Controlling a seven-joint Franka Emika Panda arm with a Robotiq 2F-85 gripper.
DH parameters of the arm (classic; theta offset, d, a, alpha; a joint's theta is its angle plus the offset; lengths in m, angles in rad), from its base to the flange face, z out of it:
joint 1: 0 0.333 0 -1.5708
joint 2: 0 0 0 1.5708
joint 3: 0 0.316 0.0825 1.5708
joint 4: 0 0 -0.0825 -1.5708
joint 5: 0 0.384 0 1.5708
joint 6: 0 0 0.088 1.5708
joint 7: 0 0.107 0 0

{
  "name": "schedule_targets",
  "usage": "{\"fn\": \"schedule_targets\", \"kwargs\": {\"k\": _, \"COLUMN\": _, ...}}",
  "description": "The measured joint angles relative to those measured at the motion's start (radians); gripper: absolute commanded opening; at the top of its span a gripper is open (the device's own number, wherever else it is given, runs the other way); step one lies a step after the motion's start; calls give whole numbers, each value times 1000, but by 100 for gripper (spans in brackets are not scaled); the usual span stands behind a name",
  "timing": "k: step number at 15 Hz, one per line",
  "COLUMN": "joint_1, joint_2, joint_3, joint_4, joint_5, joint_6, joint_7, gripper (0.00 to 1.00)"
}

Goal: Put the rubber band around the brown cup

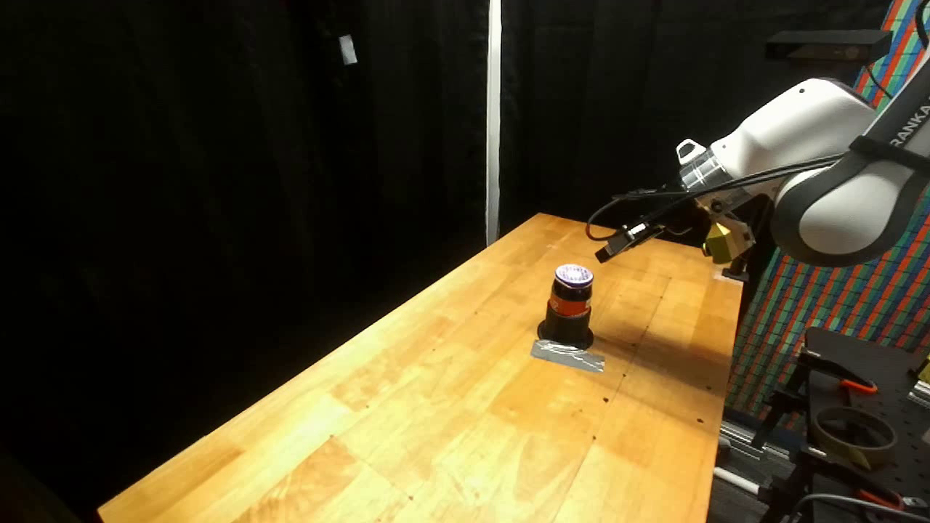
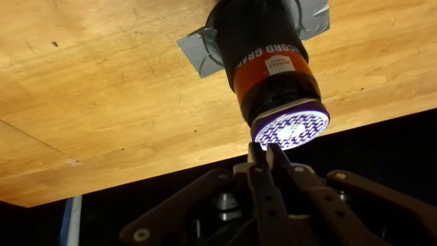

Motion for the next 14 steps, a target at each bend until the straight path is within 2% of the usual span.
{"fn": "schedule_targets", "kwargs": {"k": 2, "joint_1": -5, "joint_2": 14, "joint_3": 0, "joint_4": 0, "joint_5": 0, "joint_6": 36, "joint_7": 0, "gripper": 10}}
{"fn": "schedule_targets", "kwargs": {"k": 4, "joint_1": -7, "joint_2": 24, "joint_3": 0, "joint_4": 0, "joint_5": -1, "joint_6": 48, "joint_7": -1, "gripper": 14}}
{"fn": "schedule_targets", "kwargs": {"k": 5, "joint_1": -9, "joint_2": 24, "joint_3": 0, "joint_4": 0, "joint_5": -10, "joint_6": 39, "joint_7": -1, "gripper": 36}}
{"fn": "schedule_targets", "kwargs": {"k": 6, "joint_1": -12, "joint_2": 21, "joint_3": -1, "joint_4": 1, "joint_5": -27, "joint_6": 15, "joint_7": -2, "gripper": 37}}
{"fn": "schedule_targets", "kwargs": {"k": 8, "joint_1": -16, "joint_2": -6, "joint_3": -6, "joint_4": 7, "joint_5": -45, "joint_6": -102, "joint_7": -19, "gripper": 49}}
{"fn": "schedule_targets", "kwargs": {"k": 12, "joint_1": -22, "joint_2": -113, "joint_3": -28, "joint_4": 20, "joint_5": -62, "joint_6": -430, "joint_7": -108, "gripper": 81}}
{"fn": "schedule_targets", "kwargs": {"k": 14, "joint_1": -55, "joint_2": -151, "joint_3": -36, "joint_4": 48, "joint_5": -171, "joint_6": -599, "joint_7": -103, "gripper": 95}}
